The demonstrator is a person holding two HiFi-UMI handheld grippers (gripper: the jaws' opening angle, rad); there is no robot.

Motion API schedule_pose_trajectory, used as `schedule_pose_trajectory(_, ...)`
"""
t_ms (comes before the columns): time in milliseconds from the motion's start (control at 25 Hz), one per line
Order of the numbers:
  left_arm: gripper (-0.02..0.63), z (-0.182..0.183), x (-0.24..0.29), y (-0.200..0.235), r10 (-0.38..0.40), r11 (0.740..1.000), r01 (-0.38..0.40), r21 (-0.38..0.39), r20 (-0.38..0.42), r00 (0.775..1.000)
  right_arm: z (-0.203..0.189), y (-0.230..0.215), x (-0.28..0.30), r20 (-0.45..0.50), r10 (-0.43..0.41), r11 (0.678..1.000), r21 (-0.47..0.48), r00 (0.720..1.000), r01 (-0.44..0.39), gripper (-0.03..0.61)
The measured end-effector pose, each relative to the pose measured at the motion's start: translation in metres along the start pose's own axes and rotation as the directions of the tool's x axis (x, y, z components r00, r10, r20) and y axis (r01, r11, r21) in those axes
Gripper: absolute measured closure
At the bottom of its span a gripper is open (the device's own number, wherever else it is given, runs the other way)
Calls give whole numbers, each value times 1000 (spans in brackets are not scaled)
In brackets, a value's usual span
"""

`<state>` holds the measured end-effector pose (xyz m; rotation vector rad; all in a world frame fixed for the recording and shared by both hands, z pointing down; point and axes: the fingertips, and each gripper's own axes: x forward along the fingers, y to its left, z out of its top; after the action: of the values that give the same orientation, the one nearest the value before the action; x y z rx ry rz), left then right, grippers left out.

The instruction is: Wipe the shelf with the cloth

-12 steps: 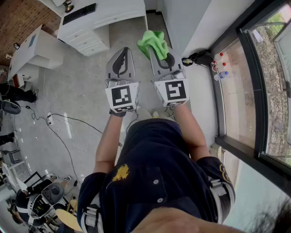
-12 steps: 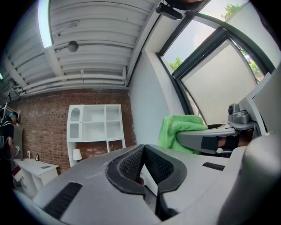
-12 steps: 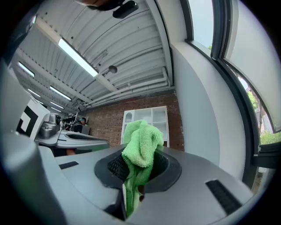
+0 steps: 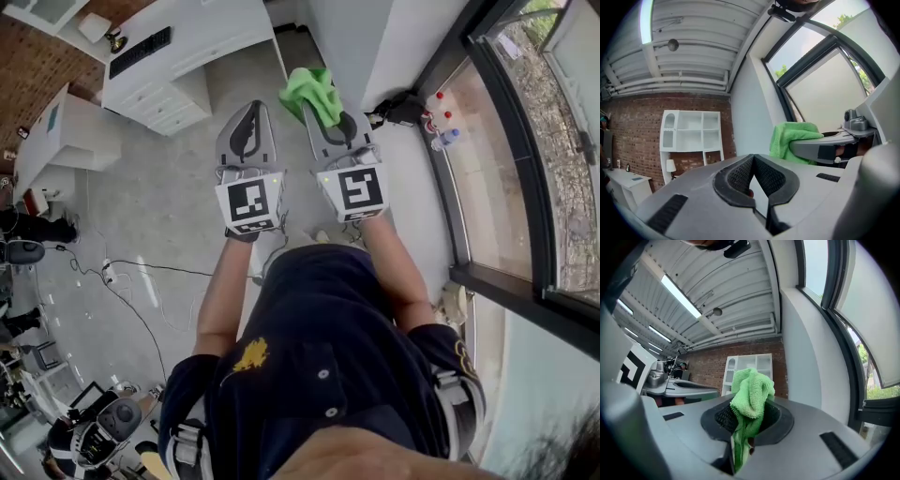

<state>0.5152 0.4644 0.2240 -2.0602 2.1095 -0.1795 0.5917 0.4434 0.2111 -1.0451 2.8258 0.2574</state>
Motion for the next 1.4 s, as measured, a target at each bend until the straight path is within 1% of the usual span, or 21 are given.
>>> schedule_pose_trajectory(80, 598, -4, 4, -1, 0, 1000, 0, -9, -7, 1000, -3, -3, -2, -5, -9, 1000, 17, 1000, 9, 532)
schedule_pose_trajectory(200, 598, -10, 11, 0, 2, 1000, -2, -14, -15, 1000, -3, -9, 1, 21, -6, 999, 36, 1000, 5, 532)
schedule_pose_trajectory(280, 598, -12, 13, 2, 5, 1000, -5, -13, -25, 1000, -9, -9, 5, 4, 2, 999, 43, 1000, -2, 532)
schedule_pose_trajectory(480, 598, -26, 19, 28, 43, 999, -43, -5, -63, 997, -28, -2, 32, -7, 40, 997, 70, 999, -39, 532)
schedule_pose_trajectory(640, 598, -54, 35, 70, 95, 995, -98, -19, -114, 989, -60, 14, 67, -53, 96, 992, 89, 994, -91, 532)
schedule_pose_trajectory(720, 598, -67, 51, 91, 109, 993, -114, -32, -129, 986, -73, 16, 91, -74, 102, 992, 87, 992, -96, 532)
schedule_pose_trajectory(840, 598, -85, 84, 124, 118, 990, -128, -63, -143, 983, -82, 12, 135, -104, 97, 995, 48, 990, -93, 532)
schedule_pose_trajectory(960, 598, -89, 127, 164, 122, 987, -133, -89, -118, 985, -83, 4, 192, -122, 91, 996, -2, 988, -92, 532)
schedule_pose_trajectory(1080, 598, -88, 168, 212, 140, 983, -149, -109, -87, 986, -80, -6, 248, -134, 60, 998, -22, 989, -64, 532)
schedule_pose_trajectory(1240, 598, -89, 208, 275, 163, 975, -169, -143, -48, 985, -80, -16, 316, -153, 14, 999, -47, 988, -21, 532)
schedule_pose_trajectory(1400, 598, -101, 240, 315, 165, 972, -170, -160, -48, 985, -83, -15, 370, -153, 3, 997, -70, 988, -14, 532)
